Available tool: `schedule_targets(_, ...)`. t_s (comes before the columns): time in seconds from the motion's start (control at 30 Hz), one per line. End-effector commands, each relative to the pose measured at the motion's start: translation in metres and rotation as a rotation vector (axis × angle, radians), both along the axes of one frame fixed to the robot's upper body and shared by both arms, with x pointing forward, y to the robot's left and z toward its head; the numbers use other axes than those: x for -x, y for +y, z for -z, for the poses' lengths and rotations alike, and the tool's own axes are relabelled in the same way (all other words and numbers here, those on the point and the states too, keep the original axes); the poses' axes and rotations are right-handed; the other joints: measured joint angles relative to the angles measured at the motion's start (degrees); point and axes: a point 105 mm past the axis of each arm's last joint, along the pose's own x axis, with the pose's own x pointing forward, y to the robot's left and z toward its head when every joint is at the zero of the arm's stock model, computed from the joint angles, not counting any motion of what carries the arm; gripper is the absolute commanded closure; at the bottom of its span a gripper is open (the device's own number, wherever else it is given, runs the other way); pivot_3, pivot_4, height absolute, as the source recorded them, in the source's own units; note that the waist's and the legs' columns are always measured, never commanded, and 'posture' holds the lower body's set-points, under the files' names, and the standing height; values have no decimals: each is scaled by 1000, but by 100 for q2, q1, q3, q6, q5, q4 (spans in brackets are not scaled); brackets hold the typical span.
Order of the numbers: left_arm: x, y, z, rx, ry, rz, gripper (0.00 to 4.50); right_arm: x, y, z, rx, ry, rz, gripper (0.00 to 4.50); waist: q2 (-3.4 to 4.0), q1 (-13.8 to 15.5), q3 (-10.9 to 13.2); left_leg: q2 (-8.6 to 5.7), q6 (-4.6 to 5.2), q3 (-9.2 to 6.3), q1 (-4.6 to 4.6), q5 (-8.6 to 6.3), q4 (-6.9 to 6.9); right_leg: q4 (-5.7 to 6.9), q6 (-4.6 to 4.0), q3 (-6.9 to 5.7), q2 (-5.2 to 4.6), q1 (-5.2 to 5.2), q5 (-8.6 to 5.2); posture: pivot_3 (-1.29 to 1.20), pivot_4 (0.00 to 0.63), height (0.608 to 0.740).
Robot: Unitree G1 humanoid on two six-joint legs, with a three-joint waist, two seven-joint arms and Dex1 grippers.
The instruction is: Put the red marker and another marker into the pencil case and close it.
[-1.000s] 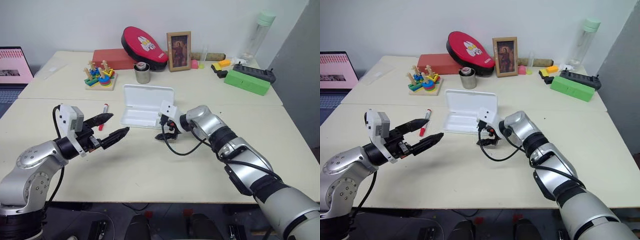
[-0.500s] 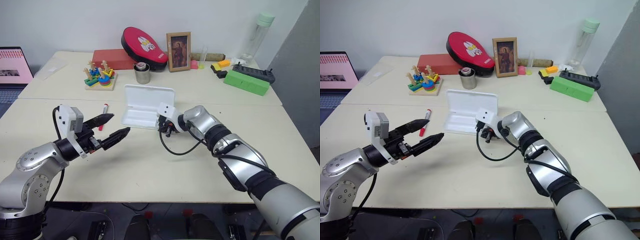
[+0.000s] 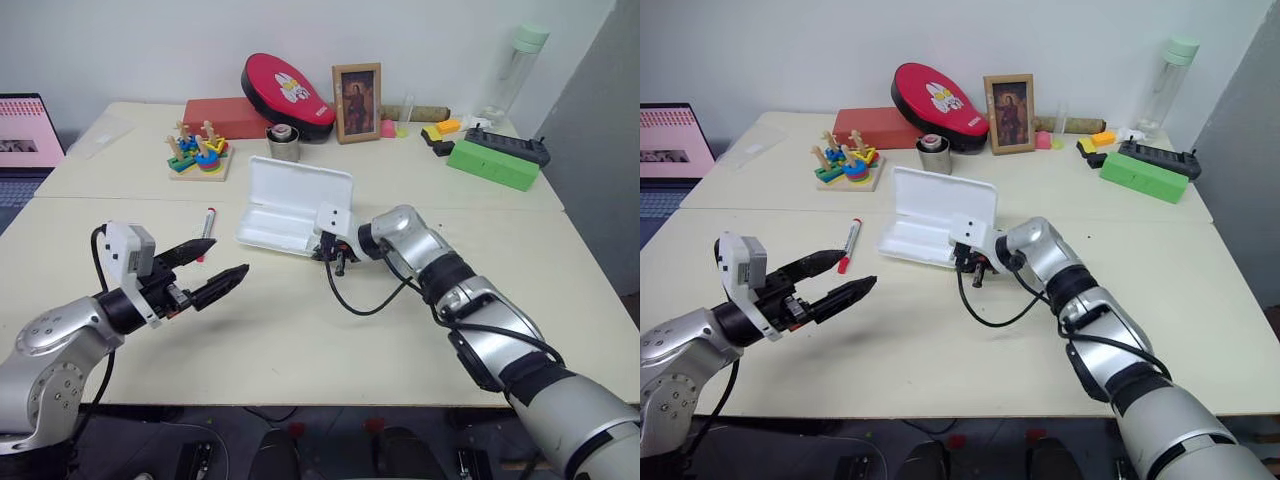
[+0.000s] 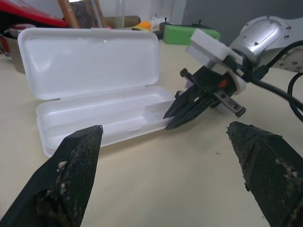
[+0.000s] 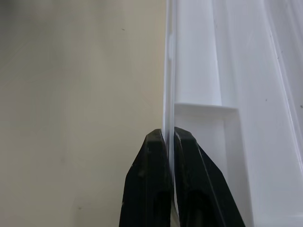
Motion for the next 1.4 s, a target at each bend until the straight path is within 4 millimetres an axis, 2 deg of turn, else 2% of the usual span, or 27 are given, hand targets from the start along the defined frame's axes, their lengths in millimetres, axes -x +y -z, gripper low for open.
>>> schedule_targets(0.03,12,5,-8,-27,-14,1,0,34,1,-6,-4,-2,-95,4477,0,14,0,0,0,0,-1,0,0,0,0,0,0,0,0,0,150,740)
schedule_targets(0.17,21,13,-2,-44,19,-11,0,61,-5,3,16,31,-118,4477,2,15,1,2,-1,2,1,0,3,3,1,1,0,-3,-1,0,150,740)
schedule_targets(0.27,23,14,-1,-48,31,-10,0,71,-7,6,33,48,-128,4477,0,15,0,4,-1,1,5,0,3,3,4,1,2,-3,-3,0,150,740)
schedule_targets(0.43,23,13,-1,-52,34,-5,0,73,-7,10,45,54,-120,4477,-2,13,-1,4,-2,4,15,1,13,-2,28,5,1,-3,-14,0,150,740)
schedule_targets(0.87,20,9,-2,-47,30,-1,0,79,-5,16,50,72,-126,4477,-8,47,-4,3,-2,4,3,0,6,-2,2,4,1,-8,-2,0,150,740)
schedule_targets(0.9,20,9,-1,-47,31,-1,0,80,-5,15,47,70,-127,3952,-8,47,-4,3,-2,4,3,0,6,-2,3,4,1,-8,-2,0,150,740)
schedule_targets(0.93,20,9,-1,-47,31,-1,0,80,-5,13,43,69,-130,3829,-7,47,-4,3,-2,4,3,0,6,-2,3,4,1,-8,-2,0,150,740)
schedule_targets(1.1,18,10,-1,-41,31,-10,0,81,-3,4,15,58,-137,2603,-9,47,-5,3,-2,3,5,0,6,-1,3,4,1,-8,-2,0,150,740)
schedule_targets(1.2,11,14,-5,1,8,-58,0,82,-1,-8,-27,54,-143,1894,-9,54,-5,3,-2,4,4,0,7,-2,4,4,1,-9,-2,0,150,740)
schedule_targets(1.33,-1,28,-14,60,-25,-182,0,87,-2,-38,-124,67,-163,967,-12,63,-5,3,-2,2,4,0,8,-1,4,3,1,-3,-2,0,150,740)
schedule_targets(1.4,-18,48,-22,80,-62,-332,0,94,-5,-74,-253,69,-198,571,-12,66,-5,3,-2,0,5,0,8,0,5,2,1,-1,-1,0,150,740)
